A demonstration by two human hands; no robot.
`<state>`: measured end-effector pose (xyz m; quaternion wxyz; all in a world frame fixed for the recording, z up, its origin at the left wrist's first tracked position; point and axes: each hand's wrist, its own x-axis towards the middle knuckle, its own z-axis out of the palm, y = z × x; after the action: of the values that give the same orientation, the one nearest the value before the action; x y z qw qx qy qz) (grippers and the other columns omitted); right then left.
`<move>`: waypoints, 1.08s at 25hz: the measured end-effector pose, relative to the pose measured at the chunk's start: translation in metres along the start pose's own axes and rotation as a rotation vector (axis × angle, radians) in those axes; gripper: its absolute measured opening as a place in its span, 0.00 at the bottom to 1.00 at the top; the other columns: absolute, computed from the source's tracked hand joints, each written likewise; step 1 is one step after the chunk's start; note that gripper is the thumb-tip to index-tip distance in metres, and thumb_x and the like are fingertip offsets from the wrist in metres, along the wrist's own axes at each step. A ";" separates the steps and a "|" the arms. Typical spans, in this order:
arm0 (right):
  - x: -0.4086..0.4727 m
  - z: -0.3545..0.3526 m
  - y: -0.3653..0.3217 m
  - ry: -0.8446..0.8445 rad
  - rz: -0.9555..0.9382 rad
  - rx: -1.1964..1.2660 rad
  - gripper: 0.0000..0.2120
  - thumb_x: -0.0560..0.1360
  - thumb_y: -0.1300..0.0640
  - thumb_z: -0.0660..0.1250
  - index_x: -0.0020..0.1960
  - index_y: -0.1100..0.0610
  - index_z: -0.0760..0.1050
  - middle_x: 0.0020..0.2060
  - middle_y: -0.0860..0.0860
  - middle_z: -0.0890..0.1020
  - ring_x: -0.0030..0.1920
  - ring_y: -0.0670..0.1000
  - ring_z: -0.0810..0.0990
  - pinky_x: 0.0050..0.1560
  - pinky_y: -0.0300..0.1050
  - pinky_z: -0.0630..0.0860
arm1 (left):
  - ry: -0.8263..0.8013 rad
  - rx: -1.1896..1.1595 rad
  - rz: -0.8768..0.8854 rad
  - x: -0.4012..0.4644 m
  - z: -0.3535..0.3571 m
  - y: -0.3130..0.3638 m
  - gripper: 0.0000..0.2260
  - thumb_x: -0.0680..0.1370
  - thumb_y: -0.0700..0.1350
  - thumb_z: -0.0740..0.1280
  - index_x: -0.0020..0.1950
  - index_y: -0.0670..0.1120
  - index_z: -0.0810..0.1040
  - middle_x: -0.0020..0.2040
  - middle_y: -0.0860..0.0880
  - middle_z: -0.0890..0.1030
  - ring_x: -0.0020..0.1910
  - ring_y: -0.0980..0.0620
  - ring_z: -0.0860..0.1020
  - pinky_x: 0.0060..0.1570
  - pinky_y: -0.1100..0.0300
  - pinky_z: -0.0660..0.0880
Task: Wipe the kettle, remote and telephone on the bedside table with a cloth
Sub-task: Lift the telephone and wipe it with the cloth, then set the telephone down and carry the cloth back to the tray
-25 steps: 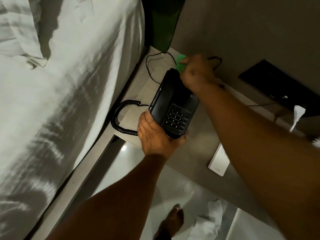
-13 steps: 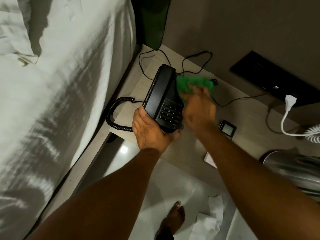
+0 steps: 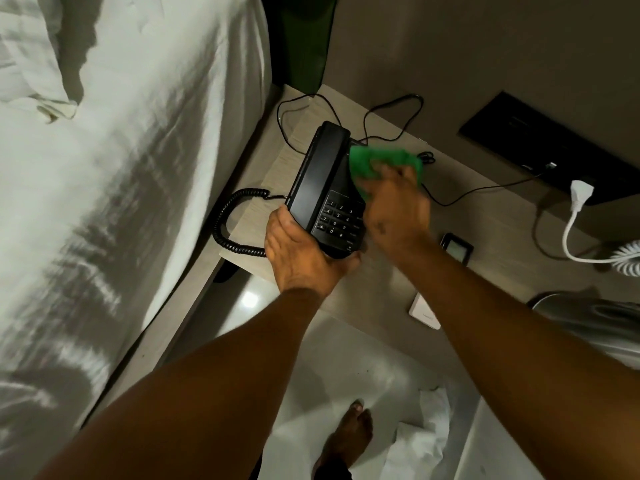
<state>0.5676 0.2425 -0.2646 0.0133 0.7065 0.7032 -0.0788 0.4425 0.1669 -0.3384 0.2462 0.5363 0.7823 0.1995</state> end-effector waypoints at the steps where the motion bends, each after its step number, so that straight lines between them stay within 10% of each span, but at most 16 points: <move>1: 0.018 -0.005 -0.003 0.018 0.028 0.007 0.20 0.72 0.64 0.67 0.61 0.48 0.77 0.68 0.50 0.72 0.64 0.59 0.68 0.44 0.48 0.74 | 0.002 -0.007 0.000 0.000 0.000 0.000 0.66 0.53 0.75 0.73 0.77 0.41 0.49 0.75 0.37 0.61 0.76 0.38 0.59 0.77 0.44 0.55; 9: -0.051 -0.003 -0.004 -0.085 -0.087 0.019 0.23 0.72 0.61 0.70 0.65 0.47 0.74 0.69 0.51 0.71 0.65 0.59 0.67 0.53 0.53 0.77 | -0.058 -0.021 -0.021 -0.002 -0.010 0.008 0.64 0.56 0.73 0.75 0.78 0.43 0.45 0.77 0.37 0.59 0.78 0.38 0.57 0.78 0.43 0.56; 14: -0.075 -0.047 0.003 0.043 0.551 1.314 0.12 0.77 0.62 0.66 0.56 0.49 0.81 0.58 0.53 0.80 0.54 0.53 0.82 0.44 0.37 0.80 | -0.062 -0.242 0.079 -0.009 -0.062 0.016 0.50 0.74 0.64 0.69 0.81 0.40 0.45 0.82 0.40 0.48 0.81 0.43 0.48 0.79 0.43 0.49; 18: -0.069 -0.086 -0.074 -0.619 0.458 1.899 0.19 0.75 0.47 0.63 0.61 0.57 0.79 0.56 0.58 0.83 0.57 0.59 0.81 0.48 0.50 0.82 | -0.074 -1.051 -0.198 -0.005 -0.168 0.002 0.23 0.74 0.56 0.67 0.68 0.54 0.74 0.68 0.47 0.76 0.66 0.51 0.77 0.64 0.48 0.75; 21: -0.044 -0.112 -0.168 -1.036 0.107 1.837 0.29 0.71 0.41 0.69 0.65 0.59 0.75 0.62 0.63 0.79 0.62 0.63 0.77 0.62 0.62 0.74 | 0.108 -1.165 -0.243 0.002 -0.264 -0.036 0.20 0.70 0.44 0.73 0.62 0.45 0.77 0.54 0.47 0.84 0.50 0.52 0.84 0.46 0.57 0.81; 24: -0.028 -0.121 -0.274 -0.883 -0.115 1.496 0.21 0.68 0.60 0.75 0.60 0.59 0.76 0.57 0.63 0.82 0.54 0.62 0.82 0.55 0.61 0.79 | 0.398 -0.987 -0.291 0.008 -0.339 -0.095 0.19 0.72 0.36 0.74 0.60 0.39 0.72 0.50 0.46 0.83 0.43 0.57 0.84 0.43 0.62 0.80; 27: -0.032 -0.120 -0.364 -0.513 -0.364 0.912 0.17 0.68 0.55 0.77 0.54 0.56 0.77 0.49 0.52 0.84 0.47 0.52 0.83 0.50 0.49 0.80 | 0.580 -0.680 -0.408 0.011 -0.379 -0.151 0.16 0.73 0.42 0.76 0.52 0.46 0.71 0.44 0.53 0.80 0.40 0.57 0.81 0.45 0.59 0.78</move>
<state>0.2167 0.2298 -0.1089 -0.1369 0.4658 0.6829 -0.5459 0.1001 0.1068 -0.1242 0.2135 0.1835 0.7982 0.5326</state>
